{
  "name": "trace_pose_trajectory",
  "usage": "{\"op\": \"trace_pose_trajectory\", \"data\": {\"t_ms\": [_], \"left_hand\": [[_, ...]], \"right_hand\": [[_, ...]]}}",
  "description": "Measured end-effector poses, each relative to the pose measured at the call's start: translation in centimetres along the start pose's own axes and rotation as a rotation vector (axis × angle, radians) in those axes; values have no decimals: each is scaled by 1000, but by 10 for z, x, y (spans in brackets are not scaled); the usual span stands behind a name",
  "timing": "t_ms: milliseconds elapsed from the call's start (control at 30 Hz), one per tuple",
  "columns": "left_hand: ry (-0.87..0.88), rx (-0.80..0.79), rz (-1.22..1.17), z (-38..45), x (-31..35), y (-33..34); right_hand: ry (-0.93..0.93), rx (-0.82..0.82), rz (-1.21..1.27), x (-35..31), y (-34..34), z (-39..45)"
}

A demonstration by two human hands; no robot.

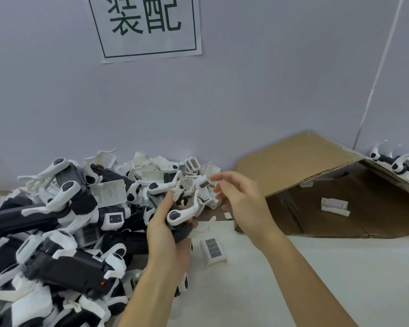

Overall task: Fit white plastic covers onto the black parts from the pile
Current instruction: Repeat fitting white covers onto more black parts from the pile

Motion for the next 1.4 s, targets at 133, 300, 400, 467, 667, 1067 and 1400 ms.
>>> {"op": "trace_pose_trajectory", "data": {"t_ms": [133,300,400,467,667,1067,1400], "left_hand": [[6,-143,-139,1,-2,-3],[52,-147,-7,0,1,-2],[98,-93,76,0,4,-1],[99,-68,113,1,3,-2],[68,-36,139,5,1,-5],[119,-76,123,4,-2,-4],[196,-132,194,1,-2,-2]], "right_hand": [[267,-190,-42,7,2,0],[377,-288,125,10,5,-3],[406,-365,242,9,5,-5],[395,-490,279,9,5,-9],[254,-511,107,16,9,-14],[211,-442,194,34,26,-15],[187,-408,112,36,27,-15]]}}
Point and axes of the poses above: each hand's wrist, its own z-axis towards the middle knuckle, its own y-axis out of the palm, x = y × z, the point moved 1 cm from there along z, towards the middle knuckle, and after that the axes turned 6 degrees about z, right-handed, at the moved point
